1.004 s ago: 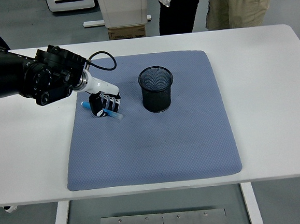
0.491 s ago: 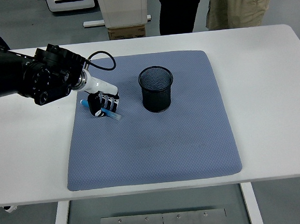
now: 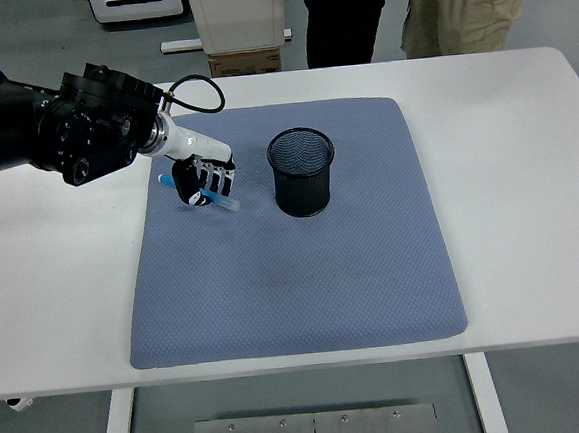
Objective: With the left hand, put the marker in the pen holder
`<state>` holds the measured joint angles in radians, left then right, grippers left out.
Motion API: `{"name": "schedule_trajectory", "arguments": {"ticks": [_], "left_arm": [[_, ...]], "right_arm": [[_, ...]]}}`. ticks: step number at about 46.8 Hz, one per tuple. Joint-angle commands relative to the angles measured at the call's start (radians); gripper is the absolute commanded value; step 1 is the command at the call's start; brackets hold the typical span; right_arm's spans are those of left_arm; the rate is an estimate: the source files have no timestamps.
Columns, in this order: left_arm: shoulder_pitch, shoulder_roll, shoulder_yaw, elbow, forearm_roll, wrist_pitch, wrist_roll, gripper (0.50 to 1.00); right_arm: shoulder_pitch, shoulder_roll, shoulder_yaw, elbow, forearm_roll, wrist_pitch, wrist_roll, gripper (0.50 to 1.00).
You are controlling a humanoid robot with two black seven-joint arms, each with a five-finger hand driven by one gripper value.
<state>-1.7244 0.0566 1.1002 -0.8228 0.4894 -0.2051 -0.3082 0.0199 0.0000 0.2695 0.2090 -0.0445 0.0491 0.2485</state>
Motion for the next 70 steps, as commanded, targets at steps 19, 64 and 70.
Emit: {"name": "schedule_trajectory", "arguments": {"ticks": [19, 64, 70], "left_arm": [[-0.072, 0.017, -0.079, 0.028, 0.003, -0.028, 0.000, 0.500], [-0.069, -0.057, -0.416, 0.064, -0.072, -0.053, 0.026, 0.500], [-0.061, -0.057, -0.419, 0.064, -0.130, -0.053, 0.024, 0.500]], "right_arm": [[0.000, 0.000, -0.001, 0.000, 0.000, 0.000, 0.000, 1.000], [0.000, 0.000, 0.000, 0.001, 0.000, 0.000, 0.000, 1.000], [0.000, 0.000, -0.001, 0.000, 0.000, 0.000, 0.000, 1.000]]}}
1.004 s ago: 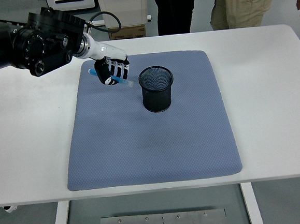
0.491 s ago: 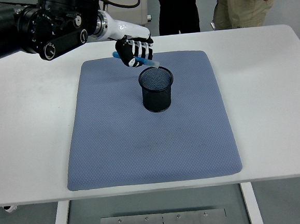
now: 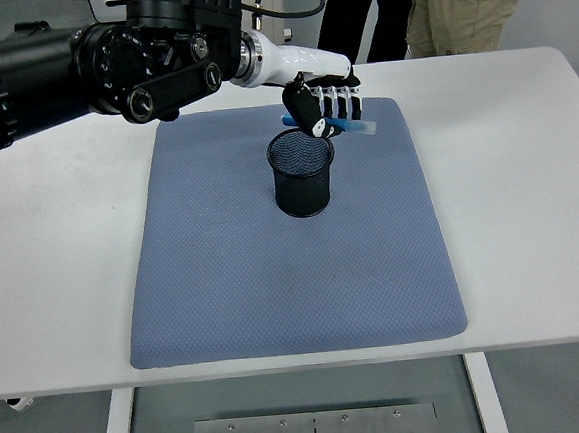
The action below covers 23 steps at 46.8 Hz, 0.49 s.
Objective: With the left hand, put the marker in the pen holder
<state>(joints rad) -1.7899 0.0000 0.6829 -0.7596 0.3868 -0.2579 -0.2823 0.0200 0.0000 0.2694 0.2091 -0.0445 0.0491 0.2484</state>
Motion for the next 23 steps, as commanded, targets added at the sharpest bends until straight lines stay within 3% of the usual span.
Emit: {"name": "schedule_trajectory", "arguments": {"ticks": [1, 23], "left_arm": [[0.006, 0.000, -0.005, 0.000, -0.038, 0.000, -0.001, 0.500], [0.066, 0.000, -0.013, -0.001, -0.258, 0.000, -0.001, 0.500]], "right_arm": [[0.000, 0.000, -0.001, 0.000, 0.000, 0.000, 0.000, 1.000], [0.000, 0.000, -0.001, 0.000, 0.000, 0.000, 0.000, 1.000]]}}
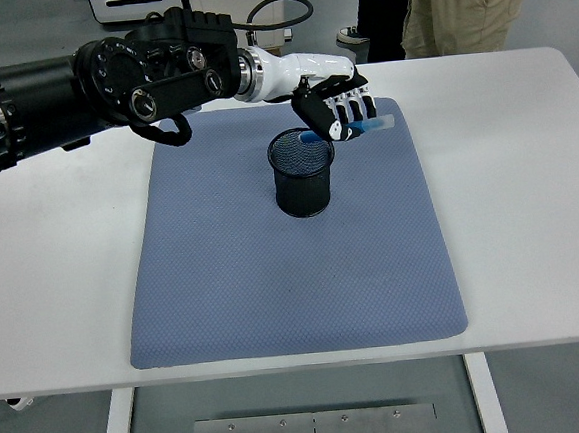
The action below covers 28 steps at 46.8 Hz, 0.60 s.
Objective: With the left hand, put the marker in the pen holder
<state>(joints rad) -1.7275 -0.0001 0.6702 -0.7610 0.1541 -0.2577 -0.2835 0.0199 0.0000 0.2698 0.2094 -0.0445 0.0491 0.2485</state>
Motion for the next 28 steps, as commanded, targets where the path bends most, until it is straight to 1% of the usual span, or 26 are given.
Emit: {"name": "schedule_trajectory", "arguments": {"ticks": [1, 2, 4, 7, 10, 12, 15, 18, 19, 20, 22, 24, 25, 28], "left_arm": [[0.003, 0.000, 0.000, -0.001, -0.034, 0.000, 0.000, 0.500], [0.005, 0.000, 0.000, 0.000, -0.044, 0.000, 0.000, 0.502], [0.005, 0.000, 0.000, 0.000, -0.062, 0.000, 0.000, 0.528], [0.012, 0.000, 0.000, 0.000, -0.085, 0.000, -0.002, 0.534], [0.025, 0.000, 0.000, 0.000, -0.103, 0.000, -0.005, 0.555], [0.026, 0.000, 0.000, -0.001, -0.114, 0.000, -0.006, 0.590], [0.034, 0.000, 0.000, -0.003, -0.133, 0.000, -0.008, 0.604], [0.040, 0.000, 0.000, -0.003, -0.145, 0.000, -0.008, 0.642], [0.040, 0.000, 0.000, -0.003, -0.148, 0.000, -0.008, 0.657], [0.040, 0.000, -0.001, -0.001, -0.153, 0.000, -0.010, 0.689], [0.042, 0.000, 0.000, -0.001, -0.159, 0.000, -0.010, 0.774], [0.042, 0.000, 0.000, -0.003, -0.166, 0.000, -0.010, 0.833], [0.042, 0.000, 0.000, -0.003, -0.168, 0.000, -0.010, 0.853], [0.040, 0.000, 0.000, -0.001, -0.173, -0.002, -0.010, 0.859]], "right_arm": [[0.000, 0.000, 0.000, 0.001, 0.000, 0.000, 0.000, 1.000], [0.000, 0.000, 0.000, 0.001, 0.000, 0.000, 0.000, 1.000], [0.000, 0.000, 0.000, -0.001, 0.000, 0.000, 0.000, 1.000], [0.000, 0.000, 0.000, -0.001, 0.000, 0.000, 0.000, 1.000], [0.000, 0.000, 0.000, -0.001, 0.000, 0.000, 0.000, 1.000], [0.000, 0.000, 0.000, -0.001, 0.000, 0.000, 0.000, 1.000], [0.000, 0.000, 0.000, -0.001, 0.000, 0.000, 0.000, 1.000], [0.000, 0.000, -0.001, -0.001, 0.000, 0.000, 0.000, 1.000], [0.000, 0.000, 0.000, -0.001, 0.000, 0.000, 0.000, 1.000], [0.000, 0.000, 0.000, 0.001, 0.000, 0.000, 0.000, 1.000], [0.000, 0.000, -0.001, -0.001, 0.000, 0.000, 0.000, 1.000], [0.000, 0.000, 0.000, -0.001, 0.000, 0.000, 0.000, 1.000], [0.000, 0.000, -0.001, -0.001, 0.000, 0.000, 0.000, 1.000], [0.000, 0.000, 0.000, -0.001, 0.000, 0.000, 0.000, 1.000]]}}
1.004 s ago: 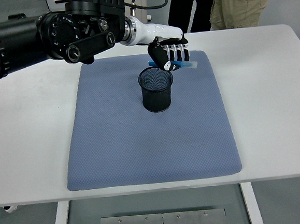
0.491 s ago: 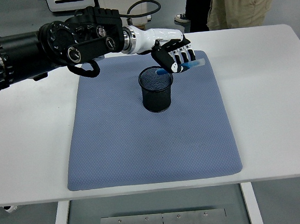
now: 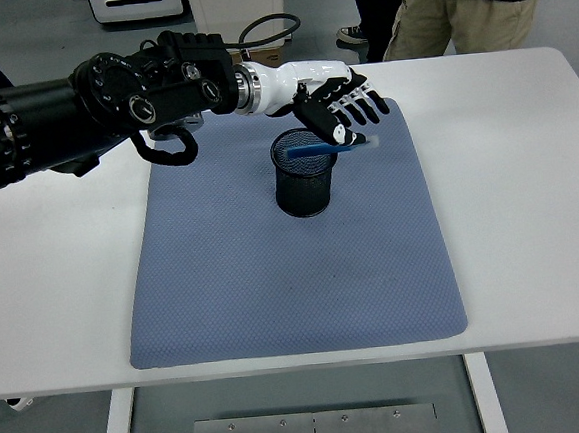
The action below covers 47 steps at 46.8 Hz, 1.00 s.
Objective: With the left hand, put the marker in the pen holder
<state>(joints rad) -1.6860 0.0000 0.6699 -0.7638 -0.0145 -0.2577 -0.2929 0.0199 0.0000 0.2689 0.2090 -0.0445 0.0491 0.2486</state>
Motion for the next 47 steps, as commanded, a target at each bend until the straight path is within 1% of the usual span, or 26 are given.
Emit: {"name": "schedule_trajectory", "arguments": {"ticks": [1, 9, 15, 17, 19, 27, 32, 37, 41, 44, 47], "left_arm": [[-0.001, 0.000, -0.001, 0.000, -0.005, -0.002, 0.000, 0.862], [-0.001, 0.012, -0.004, 0.003, -0.007, -0.023, -0.003, 0.894], [-0.004, 0.020, -0.004, 0.003, -0.007, -0.023, -0.003, 0.912], [-0.006, 0.021, -0.004, 0.004, -0.007, -0.022, -0.003, 0.962], [-0.009, 0.026, -0.006, 0.004, -0.008, -0.018, 0.000, 1.000], [-0.014, 0.057, -0.006, 0.009, -0.019, 0.003, 0.000, 1.000], [-0.005, 0.060, -0.006, 0.041, -0.019, 0.023, 0.003, 1.000], [0.003, 0.075, -0.003, 0.072, -0.018, 0.028, 0.012, 1.000], [0.028, 0.095, -0.006, 0.093, -0.015, 0.034, 0.029, 1.000], [0.043, 0.106, -0.004, 0.116, -0.004, 0.058, 0.041, 1.000], [0.064, 0.110, -0.006, 0.141, -0.002, 0.103, 0.055, 1.000]], "right_arm": [[0.000, 0.000, 0.001, 0.000, 0.000, 0.000, 0.000, 1.000], [0.000, 0.000, 0.001, 0.000, 0.000, 0.000, 0.000, 1.000], [0.000, 0.000, 0.000, 0.000, 0.000, 0.000, 0.000, 1.000], [0.000, 0.000, 0.001, 0.001, 0.000, 0.000, 0.000, 1.000], [0.000, 0.000, 0.000, 0.001, 0.000, 0.000, 0.000, 1.000], [0.000, 0.000, 0.000, 0.000, 0.000, 0.000, 0.000, 1.000], [0.000, 0.000, 0.000, 0.001, 0.000, 0.000, 0.000, 1.000], [0.000, 0.000, 0.001, 0.000, 0.000, 0.000, 0.000, 1.000], [0.000, 0.000, 0.001, 0.001, 0.000, 0.000, 0.000, 1.000], [0.000, 0.000, 0.001, 0.000, 0.000, 0.000, 0.000, 1.000], [0.000, 0.000, 0.000, 0.000, 0.000, 0.000, 0.000, 1.000]]}}
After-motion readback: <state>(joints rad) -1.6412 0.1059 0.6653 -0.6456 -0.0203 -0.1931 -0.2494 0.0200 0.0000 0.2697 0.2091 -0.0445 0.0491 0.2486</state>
